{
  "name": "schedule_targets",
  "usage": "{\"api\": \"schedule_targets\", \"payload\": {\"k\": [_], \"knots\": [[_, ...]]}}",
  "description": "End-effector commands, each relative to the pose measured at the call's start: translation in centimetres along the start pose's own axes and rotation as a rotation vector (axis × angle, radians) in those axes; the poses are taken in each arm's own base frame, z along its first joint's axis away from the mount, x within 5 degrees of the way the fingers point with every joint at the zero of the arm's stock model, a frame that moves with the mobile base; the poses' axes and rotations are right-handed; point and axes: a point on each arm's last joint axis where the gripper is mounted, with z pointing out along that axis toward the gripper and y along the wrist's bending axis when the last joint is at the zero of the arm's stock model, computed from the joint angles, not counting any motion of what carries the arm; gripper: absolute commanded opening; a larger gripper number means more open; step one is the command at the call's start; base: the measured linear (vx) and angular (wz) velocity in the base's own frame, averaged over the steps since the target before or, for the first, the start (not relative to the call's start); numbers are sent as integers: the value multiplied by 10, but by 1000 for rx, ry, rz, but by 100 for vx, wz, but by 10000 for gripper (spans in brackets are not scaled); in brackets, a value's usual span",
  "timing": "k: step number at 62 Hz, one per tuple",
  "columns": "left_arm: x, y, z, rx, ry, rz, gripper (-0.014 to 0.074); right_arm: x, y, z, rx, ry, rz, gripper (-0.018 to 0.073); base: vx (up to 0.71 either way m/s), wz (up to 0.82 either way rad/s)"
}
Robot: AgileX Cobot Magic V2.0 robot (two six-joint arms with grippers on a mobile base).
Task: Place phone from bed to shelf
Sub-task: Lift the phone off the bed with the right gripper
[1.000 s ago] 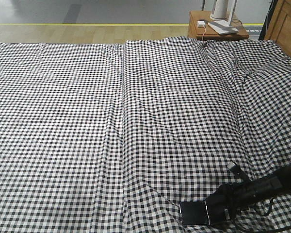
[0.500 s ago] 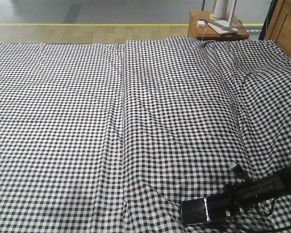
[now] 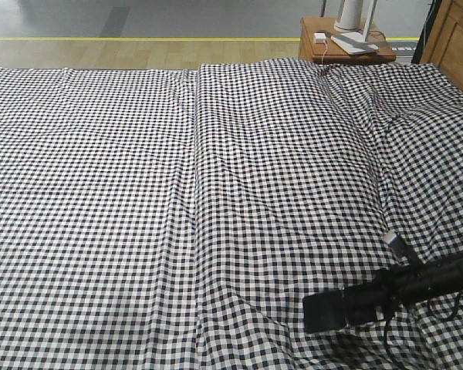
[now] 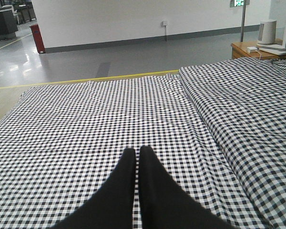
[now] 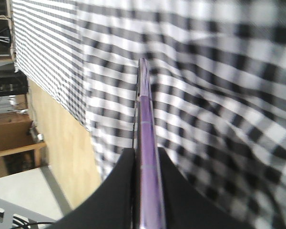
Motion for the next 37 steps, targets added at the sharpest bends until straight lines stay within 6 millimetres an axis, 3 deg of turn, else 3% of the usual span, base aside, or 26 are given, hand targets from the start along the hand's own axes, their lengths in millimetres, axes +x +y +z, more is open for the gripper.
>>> {"api": "schedule_targets", "payload": {"k": [1,17,37], "knots": [[-15,1,-3,-5,-108,-9,1,-10,54,-37,-108,-32,-81,-5,0,0],[-15,1,-3,-5,-108,-9,1,-3,142,-72,-47,-75,-210,-2,0,0],[-15,1,-3,-5,-108,-9,1,7,274,-76,-14,-91,-494,-2,0,0]]}}
